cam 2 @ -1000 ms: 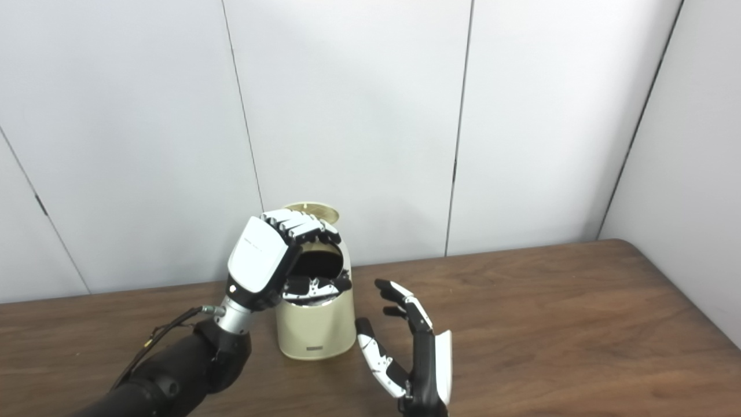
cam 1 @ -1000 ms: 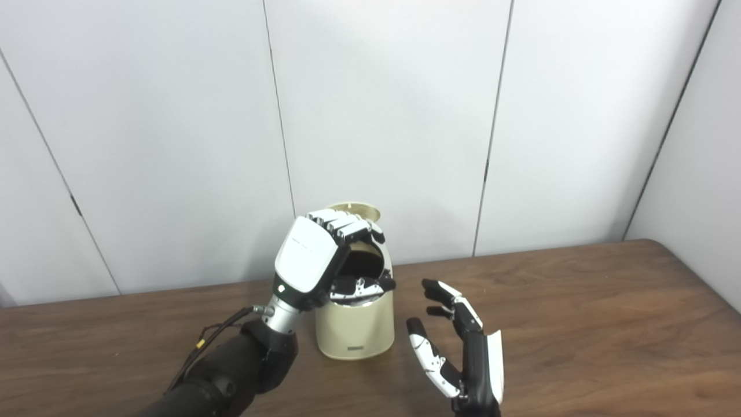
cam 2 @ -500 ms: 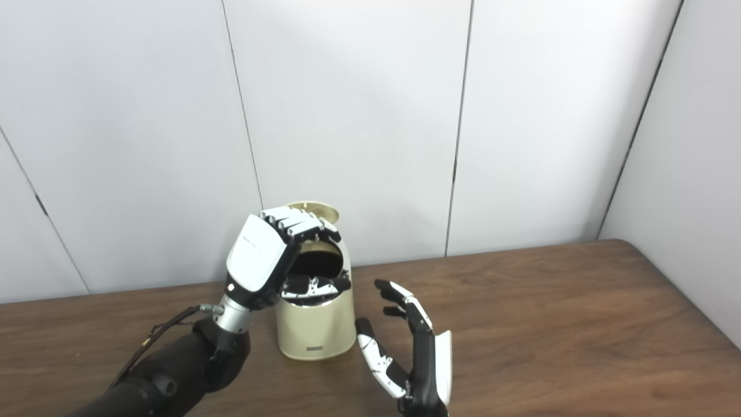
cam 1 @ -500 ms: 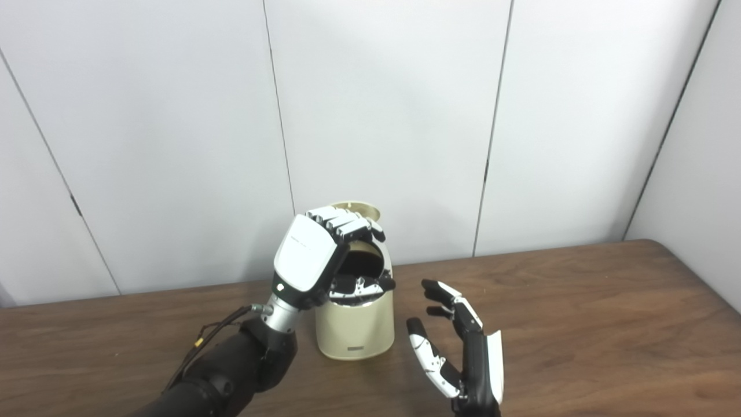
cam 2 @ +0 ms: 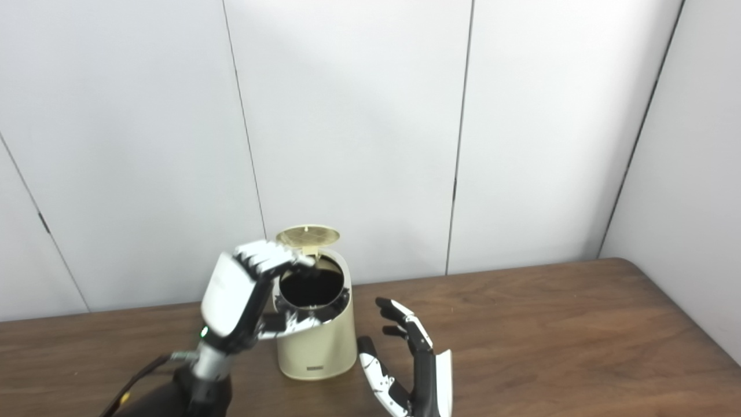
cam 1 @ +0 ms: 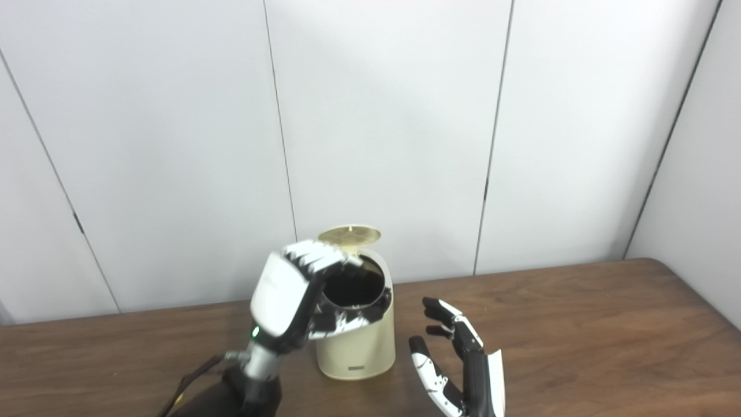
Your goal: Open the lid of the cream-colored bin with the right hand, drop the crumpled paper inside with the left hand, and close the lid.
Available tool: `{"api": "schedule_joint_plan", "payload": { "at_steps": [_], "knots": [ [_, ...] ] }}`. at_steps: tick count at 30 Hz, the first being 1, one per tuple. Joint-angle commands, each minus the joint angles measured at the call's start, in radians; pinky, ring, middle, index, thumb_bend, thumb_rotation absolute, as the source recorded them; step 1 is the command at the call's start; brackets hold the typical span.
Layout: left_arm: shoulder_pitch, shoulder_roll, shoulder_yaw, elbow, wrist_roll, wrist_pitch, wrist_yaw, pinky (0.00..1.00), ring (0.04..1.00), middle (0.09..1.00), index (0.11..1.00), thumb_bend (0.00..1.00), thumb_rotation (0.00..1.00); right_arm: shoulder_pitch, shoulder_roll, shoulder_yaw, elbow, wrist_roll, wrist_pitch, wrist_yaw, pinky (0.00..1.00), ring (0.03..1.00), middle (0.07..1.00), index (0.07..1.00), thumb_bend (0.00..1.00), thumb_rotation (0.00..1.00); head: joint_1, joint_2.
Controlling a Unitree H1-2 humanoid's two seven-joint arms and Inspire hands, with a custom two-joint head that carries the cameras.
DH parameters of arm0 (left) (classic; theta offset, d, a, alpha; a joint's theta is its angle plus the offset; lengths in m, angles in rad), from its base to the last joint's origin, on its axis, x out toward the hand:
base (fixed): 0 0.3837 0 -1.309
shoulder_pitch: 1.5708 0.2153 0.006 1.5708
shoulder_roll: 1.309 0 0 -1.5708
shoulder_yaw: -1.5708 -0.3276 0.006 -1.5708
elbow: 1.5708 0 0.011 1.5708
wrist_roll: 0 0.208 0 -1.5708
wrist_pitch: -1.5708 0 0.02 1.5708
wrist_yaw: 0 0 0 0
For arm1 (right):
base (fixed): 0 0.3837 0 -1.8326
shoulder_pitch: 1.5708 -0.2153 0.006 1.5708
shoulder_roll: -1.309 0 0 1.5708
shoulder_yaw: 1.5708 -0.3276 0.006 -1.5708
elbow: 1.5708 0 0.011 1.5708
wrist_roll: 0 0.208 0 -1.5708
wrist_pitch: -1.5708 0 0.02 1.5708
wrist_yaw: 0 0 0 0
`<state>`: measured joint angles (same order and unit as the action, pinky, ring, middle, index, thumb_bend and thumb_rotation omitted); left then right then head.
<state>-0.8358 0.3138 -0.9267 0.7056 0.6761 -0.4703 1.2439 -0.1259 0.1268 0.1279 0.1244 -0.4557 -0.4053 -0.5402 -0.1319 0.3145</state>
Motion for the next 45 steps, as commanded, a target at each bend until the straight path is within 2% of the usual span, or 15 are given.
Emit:
{"api": "schedule_joint_plan", "payload": {
  "at_steps": [1,2,3,6,10,14,16,20,26,32,39,41,45],
  "knots": [
    [-0.023,0.026,0.042,-0.069,-0.031,0.000,0.018,0.33,0.378,0.432,0.455,0.74,0.28,0.064,-0.040,-0.009,0.099,-0.009,-0.045,0.006,0.64,0.748,0.764,0.734,0.20,0.57,0.005,0.002],
    [-0.004,0.035,0.056,-0.100,-0.040,0.000,0.013,0.33,0.378,0.429,0.449,0.73,0.27,0.063,-0.044,-0.011,0.101,-0.010,-0.049,0.004,0.65,0.749,0.763,0.733,0.20,0.57,0.010,0.000],
    [0.017,0.044,0.073,-0.133,-0.045,0.000,0.004,0.32,0.373,0.423,0.470,0.58,0.15,0.062,-0.047,-0.013,0.102,-0.009,-0.050,0.004,0.64,0.744,0.759,0.726,0.20,0.57,0.016,0.002],
    [0.086,0.066,0.136,-0.227,-0.075,0.000,-0.038,0.31,0.352,0.409,0.477,0.52,0.10,0.061,-0.052,-0.019,0.104,0.000,-0.052,0.005,0.64,0.741,0.754,0.717,0.21,0.57,0.026,0.001],
    [0.170,0.078,0.216,-0.314,-0.111,0.000,-0.092,0.30,0.335,0.389,0.478,0.51,0.09,0.059,-0.066,-0.024,0.107,0.011,-0.058,0.008,0.64,0.737,0.749,0.715,0.20,0.57,0.041,0.004],
    [0.286,0.113,0.275,-0.410,-0.228,0.000,-0.176,0.31,0.351,0.399,0.479,0.50,0.09,0.061,-0.076,-0.035,0.100,0.044,-0.054,0.028,0.65,0.744,0.755,0.720,0.21,0.59,0.063,0.005],
    [0.337,0.118,0.313,-0.436,-0.253,0.000,-0.206,0.30,0.349,0.406,0.479,0.49,0.09,0.061,-0.083,-0.041,0.098,0.068,-0.057,0.042,0.66,0.749,0.757,0.719,0.21,0.56,0.074,0.006],
    [0.436,0.110,0.395,-0.465,-0.297,0.000,-0.251,0.29,0.349,0.410,0.480,0.48,0.09,0.061,-0.101,-0.052,0.094,0.105,-0.062,0.065,0.69,0.764,0.763,0.731,0.20,0.54,0.098,0.009],
    [0.561,0.076,0.496,-0.512,-0.373,0.000,-0.341,0.36,0.415,0.461,0.484,0.48,0.09,0.061,-0.127,-0.066,0.087,0.153,-0.064,0.086,0.70,0.767,0.764,0.732,0.22,0.52,0.124,0.016],
    [0.630,0.022,0.563,-0.528,-0.397,0.000,-0.399,0.38,0.435,0.482,0.486,0.47,0.08,0.071,-0.144,-0.079,0.063,0.232,-0.063,0.129,0.71,0.783,0.779,0.735,0.23,0.51,0.128,0.024],
    [0.640,-0.019,0.589,-0.534,-0.383,0.000,-0.404,0.38,0.438,0.489,0.488,0.47,0.08,0.070,-0.185,-0.079,0.024,0.192,-0.064,0.090,0.68,0.758,0.759,0.713,0.25,0.58,0.123,0.038],
    [0.640,-0.027,0.594,-0.547,-0.380,0.000,-0.408,0.39,0.447,0.495,0.488,0.47,0.09,0.073,-0.192,-0.082,-0.014,0.212,-0.064,0.097,0.69,0.760,0.755,0.708,0.24,0.49,0.123,0.045],
    [0.640,-0.035,0.607,-0.581,-0.356,0.000,-0.419,0.41,0.474,0.516,0.489,0.47,0.09,0.078,-0.212,-0.102,-0.097,0.175,-0.064,0.092,0.69,0.760,0.753,0.714,0.20,0.37,0.129,0.055]
  ]
}}
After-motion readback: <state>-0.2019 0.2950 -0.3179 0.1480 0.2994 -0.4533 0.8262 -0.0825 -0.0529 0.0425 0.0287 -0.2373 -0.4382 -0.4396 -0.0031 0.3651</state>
